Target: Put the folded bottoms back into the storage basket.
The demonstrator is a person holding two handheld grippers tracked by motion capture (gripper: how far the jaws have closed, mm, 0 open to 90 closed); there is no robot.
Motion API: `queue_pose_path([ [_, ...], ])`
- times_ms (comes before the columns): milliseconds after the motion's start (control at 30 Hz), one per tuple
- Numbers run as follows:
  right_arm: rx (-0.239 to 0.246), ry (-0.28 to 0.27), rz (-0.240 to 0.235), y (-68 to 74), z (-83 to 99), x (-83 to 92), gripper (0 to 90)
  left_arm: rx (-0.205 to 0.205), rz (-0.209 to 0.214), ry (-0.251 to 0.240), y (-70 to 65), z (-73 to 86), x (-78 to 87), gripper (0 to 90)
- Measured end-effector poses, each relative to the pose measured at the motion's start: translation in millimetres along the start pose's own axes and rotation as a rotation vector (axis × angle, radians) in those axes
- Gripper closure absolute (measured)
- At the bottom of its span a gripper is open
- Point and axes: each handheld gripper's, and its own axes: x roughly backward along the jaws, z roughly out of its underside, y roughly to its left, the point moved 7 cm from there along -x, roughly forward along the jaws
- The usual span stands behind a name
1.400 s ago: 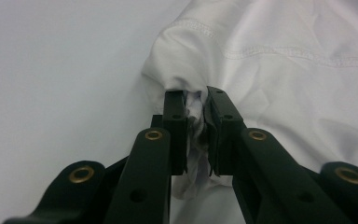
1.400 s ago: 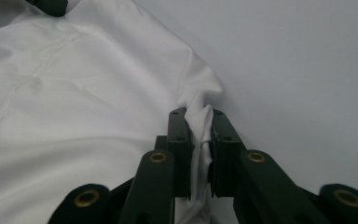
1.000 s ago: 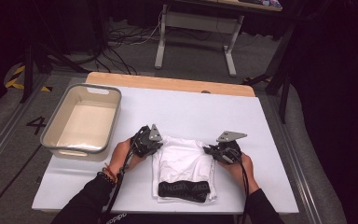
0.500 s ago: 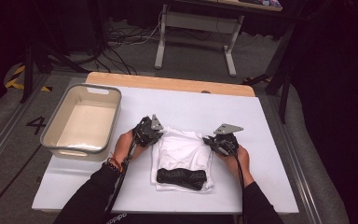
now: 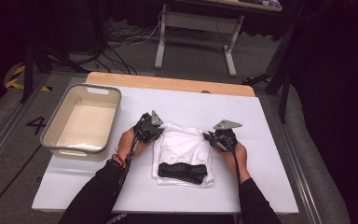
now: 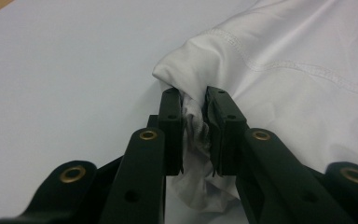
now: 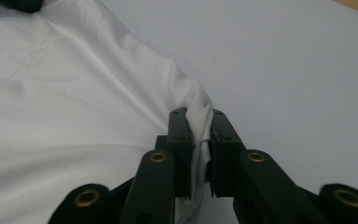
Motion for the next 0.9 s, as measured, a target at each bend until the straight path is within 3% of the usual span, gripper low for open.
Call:
queue_pose_path([
  [33,0.003,0.004,0.012,-0.9,0.4,0.0,74.0,0.003,-0.008,-0.004,0.6,-0.4,0.7,73.6],
  [67,-0.01,0.004,0.026,-3.6,1.0,2.0,63.4,0.011,-0.015,-0.008,1.3,-0.6,1.8,66.8],
  [100,-0.01,0.004,0.026,-3.6,1.0,2.0,63.4,0.012,-0.029,-0.014,2.9,-1.3,3.6,66.8],
  [167,-0.036,-0.019,0.029,-7.2,0.6,6.2,60.4,0.031,-0.044,-0.031,4.0,-2.7,9.0,57.4],
  [233,-0.074,-0.077,0.022,-10.0,-3.5,16.9,59.4,0.024,-0.055,-0.058,3.0,-5.6,18.3,50.9],
  [367,-0.069,-0.115,0.016,-6.6,-8.1,28.3,58.0,-0.005,-0.03,-0.119,-6.8,-9.2,39.4,48.8],
  [500,-0.044,-0.156,-0.025,5.9,-11.2,44.8,64.3,-0.048,0.011,-0.155,-23.4,-5.1,57.8,47.8],
  [533,-0.02,-0.172,-0.039,13.7,-10.6,53.9,71.9,-0.07,0.029,-0.176,-33.0,-1.8,66.1,47.9],
  [633,-0.003,-0.189,-0.072,23.4,-8.5,62.5,77.9,-0.092,0.056,-0.197,-44.8,2.3,76.7,48.9],
  [667,0.031,-0.185,-0.101,35.9,-4.1,69.8,85.8,-0.104,0.083,-0.211,-52.1,3.4,81.9,50.3],
  [767,0.061,-0.172,-0.135,48.3,0.6,74.5,87.9,-0.14,0.154,-0.222,-70.1,7.2,90.1,55.4],
  [800,0.073,-0.166,-0.145,52.7,2.8,75.8,88.8,-0.173,0.192,-0.216,-80.1,10.5,92.5,55.6],
  [867,0.111,-0.139,-0.19,69.0,11.1,80.4,85.7,-0.199,0.228,-0.2,-92.7,15.9,93.6,53.5],
  [900,0.111,-0.139,-0.19,69.0,11.1,80.4,85.7,-0.222,0.252,-0.179,-99.2,19.8,93.7,53.5],
])
